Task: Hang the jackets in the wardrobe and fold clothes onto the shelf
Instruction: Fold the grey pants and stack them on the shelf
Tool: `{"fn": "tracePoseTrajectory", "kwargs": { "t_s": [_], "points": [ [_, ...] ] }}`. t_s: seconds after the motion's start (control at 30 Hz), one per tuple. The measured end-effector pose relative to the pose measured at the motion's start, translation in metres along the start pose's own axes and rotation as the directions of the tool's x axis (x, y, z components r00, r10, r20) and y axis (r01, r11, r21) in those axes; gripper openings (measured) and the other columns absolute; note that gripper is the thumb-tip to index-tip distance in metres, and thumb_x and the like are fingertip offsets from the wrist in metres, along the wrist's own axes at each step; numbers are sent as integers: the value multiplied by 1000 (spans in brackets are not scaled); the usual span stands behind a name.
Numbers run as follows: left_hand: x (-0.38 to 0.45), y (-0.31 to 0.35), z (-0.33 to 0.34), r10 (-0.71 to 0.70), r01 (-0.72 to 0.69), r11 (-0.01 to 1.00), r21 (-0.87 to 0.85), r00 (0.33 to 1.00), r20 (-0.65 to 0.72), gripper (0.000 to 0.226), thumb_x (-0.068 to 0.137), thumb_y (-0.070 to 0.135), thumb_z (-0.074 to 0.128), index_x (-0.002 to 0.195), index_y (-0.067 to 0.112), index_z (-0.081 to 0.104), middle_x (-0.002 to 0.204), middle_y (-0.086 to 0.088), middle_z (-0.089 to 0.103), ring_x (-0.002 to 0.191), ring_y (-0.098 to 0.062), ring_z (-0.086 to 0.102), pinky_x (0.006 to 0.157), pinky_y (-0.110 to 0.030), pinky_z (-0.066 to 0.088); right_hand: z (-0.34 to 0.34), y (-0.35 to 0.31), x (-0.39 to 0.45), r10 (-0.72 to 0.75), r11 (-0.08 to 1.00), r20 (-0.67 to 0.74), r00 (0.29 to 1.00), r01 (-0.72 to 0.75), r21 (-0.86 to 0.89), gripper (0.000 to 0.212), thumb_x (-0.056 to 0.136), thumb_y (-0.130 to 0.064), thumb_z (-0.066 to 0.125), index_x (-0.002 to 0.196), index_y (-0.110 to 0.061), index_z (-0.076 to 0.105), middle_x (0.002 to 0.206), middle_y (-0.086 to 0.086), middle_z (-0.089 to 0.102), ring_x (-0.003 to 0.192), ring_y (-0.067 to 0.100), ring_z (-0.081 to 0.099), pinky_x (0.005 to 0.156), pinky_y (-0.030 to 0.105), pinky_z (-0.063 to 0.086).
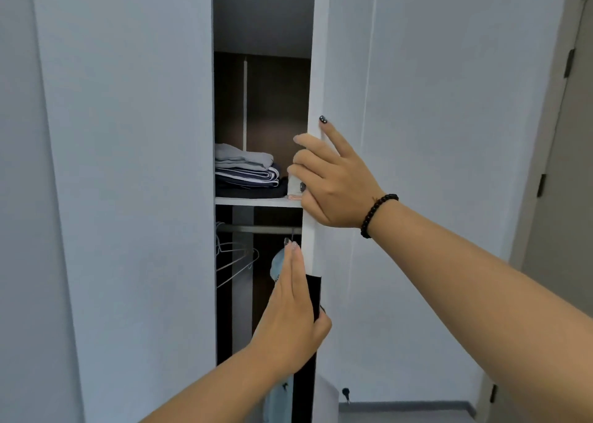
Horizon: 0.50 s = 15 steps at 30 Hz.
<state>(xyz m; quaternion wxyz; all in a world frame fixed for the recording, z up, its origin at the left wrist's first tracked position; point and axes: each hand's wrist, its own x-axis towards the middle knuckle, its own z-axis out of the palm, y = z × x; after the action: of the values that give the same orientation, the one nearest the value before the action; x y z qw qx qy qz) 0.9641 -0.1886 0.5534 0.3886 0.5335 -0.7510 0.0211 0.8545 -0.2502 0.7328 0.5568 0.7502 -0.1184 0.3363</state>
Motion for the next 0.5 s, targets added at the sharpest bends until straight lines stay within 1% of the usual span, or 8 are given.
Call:
{"fn": "tracePoseTrajectory", "kwargs": {
  "t_s": [0.07,0.1,0.17,0.23,0.33,0.4,0.43,0.5],
  "points": [
    [1,-24,-12,37,-36,996,83,999,-17,114,93,41,51,112,35,-62,155,1,-36,149,-20,10,118,-31,27,12,-9,15,-2,1000,-12,1000,2,2,29,84,-17,39,85,-7,67,86,7,63,107,29,59,118,49,16],
    [1,-36,-17,59,-55,991,122,998,-29,113,92,46,50,115,35,-61,150,5,-41,149,-15,-2,120,-29,19,19,-13,22,-5,1000,-23,1000,5,8,29,84,-17,39,83,-7,66,84,7,62,103,28,60,117,48,16],
    [3,-61,-26,81,-72,983,167,995,-52,111,90,53,48,120,35,-58,146,10,-47,146,-7,-15,121,-25,14,32,-21,38,-12,1000,-38,999,12,16,28,85,-16,37,80,-7,64,81,7,61,100,28,60,116,48,19],
    [6,-85,-34,82,-69,981,183,994,-68,107,89,57,45,126,36,-53,146,12,-47,145,-6,-17,120,-25,15,47,-29,52,-25,1000,-40,999,25,15,26,85,-16,40,77,-8,63,80,7,60,98,27,61,115,48,21],
    [12,-121,-46,54,-34,977,210,994,-93,105,88,61,45,132,38,-48,149,11,-43,149,-12,-5,119,-31,23,72,-43,72,-47,999,-18,999,48,6,26,87,-15,42,73,-8,64,79,6,61,100,26,62,115,50,23],
    [17,-143,-53,9,16,975,221,994,-112,104,88,63,46,135,40,-44,148,12,-45,149,-16,0,118,-34,26,90,-52,85,-51,999,8,999,51,2,27,88,-14,43,73,-8,65,82,6,63,105,26,61,116,50,23],
    [21,-153,-56,-14,40,974,221,993,-116,103,88,63,47,136,42,-42,145,13,-48,149,-18,-2,119,-36,24,99,-56,91,-48,999,17,999,48,3,27,88,-14,44,74,-8,66,83,5,64,107,25,61,116,49,22],
    [29,-175,-61,-58,81,973,215,992,-115,101,87,64,49,137,46,-38,142,13,-51,149,-21,-11,121,-42,15,121,-63,102,-40,999,15,999,40,17,26,88,-13,45,75,-8,67,84,5,65,109,25,61,117,48,20]
  ]
}}
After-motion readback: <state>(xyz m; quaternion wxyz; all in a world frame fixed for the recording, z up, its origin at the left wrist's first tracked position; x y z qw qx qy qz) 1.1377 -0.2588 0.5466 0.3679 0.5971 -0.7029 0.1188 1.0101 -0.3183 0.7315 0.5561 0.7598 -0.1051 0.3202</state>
